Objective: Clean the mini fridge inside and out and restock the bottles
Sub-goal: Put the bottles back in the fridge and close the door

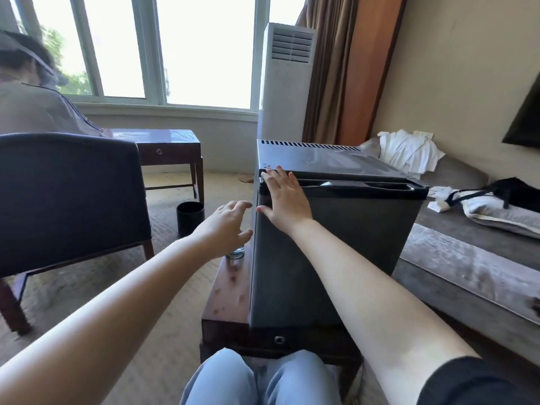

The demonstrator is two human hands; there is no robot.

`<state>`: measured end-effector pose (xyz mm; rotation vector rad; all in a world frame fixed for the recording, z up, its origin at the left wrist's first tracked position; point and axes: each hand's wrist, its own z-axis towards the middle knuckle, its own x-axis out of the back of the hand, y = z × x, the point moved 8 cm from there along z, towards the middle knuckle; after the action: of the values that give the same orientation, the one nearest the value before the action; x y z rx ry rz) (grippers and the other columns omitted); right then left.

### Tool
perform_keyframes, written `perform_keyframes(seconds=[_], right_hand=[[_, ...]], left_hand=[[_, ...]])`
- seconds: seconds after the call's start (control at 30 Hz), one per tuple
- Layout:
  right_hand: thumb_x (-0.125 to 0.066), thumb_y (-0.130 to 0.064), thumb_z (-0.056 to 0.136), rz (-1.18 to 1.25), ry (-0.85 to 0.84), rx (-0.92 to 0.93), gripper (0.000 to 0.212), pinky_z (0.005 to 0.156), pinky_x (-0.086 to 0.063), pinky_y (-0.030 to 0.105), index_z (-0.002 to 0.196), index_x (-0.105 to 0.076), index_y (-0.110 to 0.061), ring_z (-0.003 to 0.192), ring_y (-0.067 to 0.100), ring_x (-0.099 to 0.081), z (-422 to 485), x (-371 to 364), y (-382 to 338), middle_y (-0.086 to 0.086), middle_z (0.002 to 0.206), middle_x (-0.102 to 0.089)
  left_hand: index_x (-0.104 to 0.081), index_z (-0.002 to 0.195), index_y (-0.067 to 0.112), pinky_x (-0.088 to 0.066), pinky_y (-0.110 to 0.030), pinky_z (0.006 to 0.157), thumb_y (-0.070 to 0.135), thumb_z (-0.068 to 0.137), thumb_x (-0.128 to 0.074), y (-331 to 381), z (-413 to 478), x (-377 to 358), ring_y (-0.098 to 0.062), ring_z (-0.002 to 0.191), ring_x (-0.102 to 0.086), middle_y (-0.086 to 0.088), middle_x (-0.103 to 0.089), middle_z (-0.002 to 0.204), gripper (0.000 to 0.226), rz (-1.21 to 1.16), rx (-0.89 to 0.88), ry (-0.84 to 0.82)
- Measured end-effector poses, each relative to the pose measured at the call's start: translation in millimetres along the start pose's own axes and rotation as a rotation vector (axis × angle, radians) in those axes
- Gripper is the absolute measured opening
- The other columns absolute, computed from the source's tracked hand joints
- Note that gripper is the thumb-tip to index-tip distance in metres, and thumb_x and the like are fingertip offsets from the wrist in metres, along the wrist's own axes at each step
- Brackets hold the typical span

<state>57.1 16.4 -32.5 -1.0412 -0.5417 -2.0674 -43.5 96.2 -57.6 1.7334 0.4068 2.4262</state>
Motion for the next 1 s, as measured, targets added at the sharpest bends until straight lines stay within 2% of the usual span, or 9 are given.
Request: perform_keyframes(seconds=[0.1, 0.17, 0.3, 0.53, 0.63, 0.73, 0.9, 1.0], right_hand=[[-0.059, -0.04, 0.091, 0.012, -0.068, 0.018, 0.082, 0.119, 0.0, 0.031, 0.154, -0.01, -0.017, 0.149, 0.017, -0.002, -13, 10, 16, 0.0, 0.161, -0.012], [-0.059, -0.04, 0.092, -0.006, -0.071, -0.035, 0.084, 0.12, 0.0, 0.031, 0.154, -0.007, -0.015, 0.149, 0.017, -0.001, -32, 18, 39, 0.001, 0.161, -0.01], [-0.057, -0.041, 0.093, -0.047, -0.079, -0.133, 0.083, 0.121, -0.002, 0.034, 0.153, -0.008, -0.012, 0.149, 0.019, -0.001, -58, 29, 67, 0.004, 0.161, -0.008], [-0.053, -0.048, 0.093, -0.069, -0.07, -0.172, 0.08, 0.121, -0.008, 0.036, 0.153, -0.013, -0.012, 0.148, 0.019, -0.008, -39, 35, 70, 0.005, 0.16, -0.014], [-0.053, -0.055, 0.09, 0.038, -0.029, -0.255, 0.082, 0.12, -0.007, 0.038, 0.152, -0.019, -0.011, 0.148, 0.02, -0.012, -23, 28, 75, 0.006, 0.159, -0.021], [-0.053, -0.055, 0.09, 0.051, -0.002, -0.264, 0.083, 0.119, -0.005, 0.037, 0.151, -0.021, -0.01, 0.147, 0.02, -0.013, -8, 21, 79, 0.005, 0.158, -0.022], [-0.051, -0.061, 0.088, 0.013, -0.079, -0.287, 0.088, 0.119, -0.004, 0.034, 0.152, -0.02, -0.01, 0.148, 0.018, -0.01, 10, 7, 86, 0.005, 0.159, -0.019], [-0.05, -0.062, 0.088, -0.005, -0.123, -0.291, 0.085, 0.118, -0.007, 0.034, 0.151, -0.024, -0.011, 0.146, 0.017, -0.017, 19, 3, 81, 0.004, 0.158, -0.025]], left_hand=[[-0.026, 0.147, 0.017, -0.036, -0.038, 0.107, 0.033, 0.093, -0.055, 20, 6, 1, -0.023, 0.136, -0.032, -0.004, -0.036, 0.147, 0.063, 0.065, -0.043, 0.026], [-0.028, 0.147, 0.016, -0.037, -0.039, 0.106, 0.033, 0.093, -0.055, 26, 8, 9, -0.024, 0.136, -0.032, -0.005, -0.037, 0.146, 0.062, 0.075, -0.047, 0.077], [-0.03, 0.145, 0.015, -0.035, -0.041, 0.108, 0.034, 0.092, -0.056, 31, 10, 13, -0.025, 0.136, -0.032, -0.006, -0.036, 0.147, 0.062, 0.046, -0.011, 0.095], [-0.029, 0.144, 0.01, -0.034, -0.043, 0.108, 0.038, 0.091, -0.058, 35, 49, 28, -0.029, 0.135, -0.032, -0.01, -0.037, 0.145, 0.066, 0.034, 0.018, 0.195], [-0.031, 0.143, 0.011, -0.035, -0.043, 0.108, 0.042, 0.09, -0.06, 27, 72, 25, -0.029, 0.133, -0.033, -0.01, -0.038, 0.144, 0.068, 0.028, 0.073, 0.181], [-0.026, 0.147, 0.014, -0.033, -0.045, 0.107, 0.05, 0.088, -0.058, 20, 90, 23, -0.027, 0.136, -0.031, -0.006, -0.034, 0.148, 0.076, 0.123, 0.061, 0.173], [-0.018, 0.152, 0.025, -0.013, -0.05, 0.117, 0.055, 0.092, -0.046, 1, 110, 10, -0.017, 0.146, -0.013, 0.01, -0.018, 0.158, 0.072, 0.175, 0.039, 0.083], [-0.016, 0.152, 0.026, -0.011, -0.049, 0.117, 0.057, 0.092, -0.046, -10, 118, 9, -0.013, 0.147, -0.01, 0.013, -0.014, 0.159, 0.074, 0.178, 0.062, 0.015]])
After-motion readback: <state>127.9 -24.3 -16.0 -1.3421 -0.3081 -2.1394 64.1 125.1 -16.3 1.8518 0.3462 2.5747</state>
